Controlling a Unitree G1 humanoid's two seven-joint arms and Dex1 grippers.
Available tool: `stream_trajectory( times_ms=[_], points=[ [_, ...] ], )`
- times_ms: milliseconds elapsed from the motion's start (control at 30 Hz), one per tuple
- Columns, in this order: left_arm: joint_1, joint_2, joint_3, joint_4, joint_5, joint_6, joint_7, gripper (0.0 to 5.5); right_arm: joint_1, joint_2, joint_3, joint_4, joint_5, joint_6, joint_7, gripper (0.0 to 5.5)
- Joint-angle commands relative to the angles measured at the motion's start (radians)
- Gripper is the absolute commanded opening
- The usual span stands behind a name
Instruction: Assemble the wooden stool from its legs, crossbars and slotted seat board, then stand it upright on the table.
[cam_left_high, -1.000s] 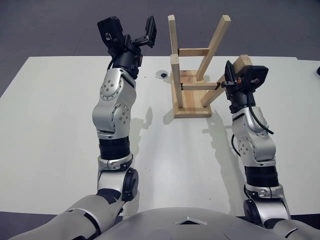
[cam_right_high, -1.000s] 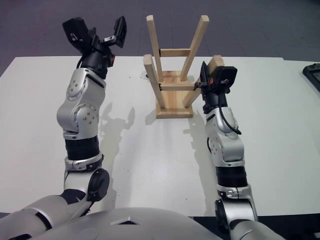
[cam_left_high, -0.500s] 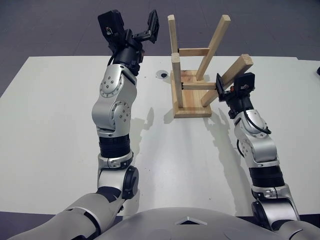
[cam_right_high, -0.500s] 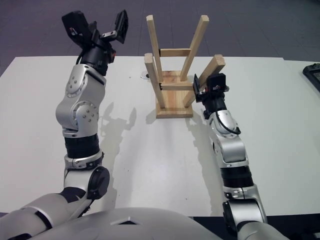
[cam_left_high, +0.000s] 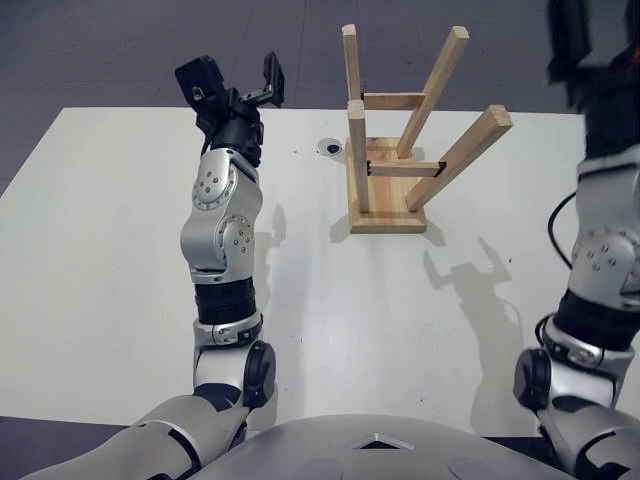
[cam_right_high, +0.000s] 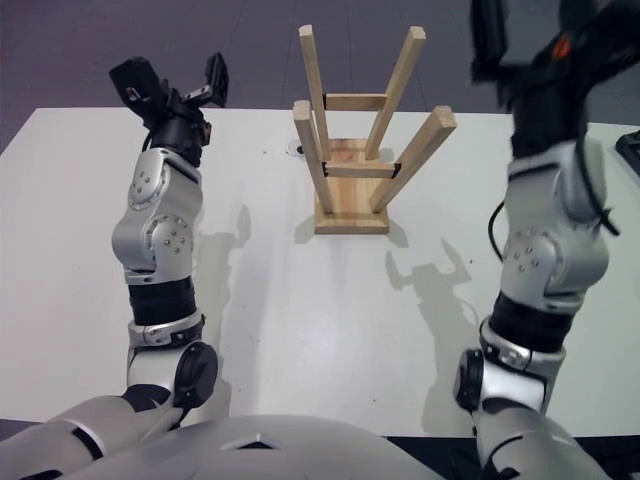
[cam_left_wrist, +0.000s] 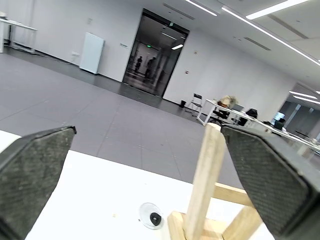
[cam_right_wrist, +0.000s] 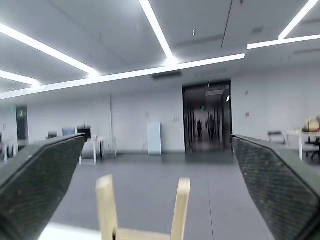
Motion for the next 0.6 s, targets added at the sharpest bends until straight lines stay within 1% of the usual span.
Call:
stream_trajectory(
  times_ms=[33,100,133,200,267,333,367,433,600],
  points=[
    [-0.045,0.043,0.072,0.019,-0.01,-0.041,0.035,5.4,-0.327,-0.019,-0.049,0.183,0.011,-0.04,-0.048,5.38],
    [-0.061,0.065,0.108,0.021,-0.015,-0.052,0.047,5.4,-0.371,-0.001,-0.029,0.234,0.015,-0.012,-0.043,5.38],
    [-0.064,0.074,0.119,0.021,-0.015,-0.055,0.051,5.4,-0.341,0.017,0.006,0.244,0.001,0.026,-0.038,5.38],
    [-0.063,0.087,0.133,0.023,-0.016,-0.056,0.055,5.4,-0.211,0.049,0.098,0.242,-0.058,0.104,-0.045,5.38],
    [-0.05,0.091,0.136,0.017,-0.019,-0.047,0.057,5.4,-0.015,0.077,0.178,0.212,-0.09,0.202,-0.068,5.38],
    [-0.034,0.091,0.13,0.013,-0.023,-0.026,0.051,5.4,0.142,0.101,0.214,0.191,-0.116,0.274,-0.106,5.38],
    [-0.022,0.089,0.122,0.01,-0.024,-0.013,0.044,5.4,0.178,0.115,0.217,0.189,-0.131,0.285,-0.125,5.38],
    [0.003,0.076,0.09,0.006,-0.027,0.019,0.025,5.4,0.187,0.146,0.216,0.2,-0.136,0.263,-0.119,5.38],
    [0.038,0.024,-0.016,0.021,-0.027,0.07,-0.015,5.4,0.099,0.194,0.194,0.242,-0.149,0.149,-0.073,5.38]
  ],
)
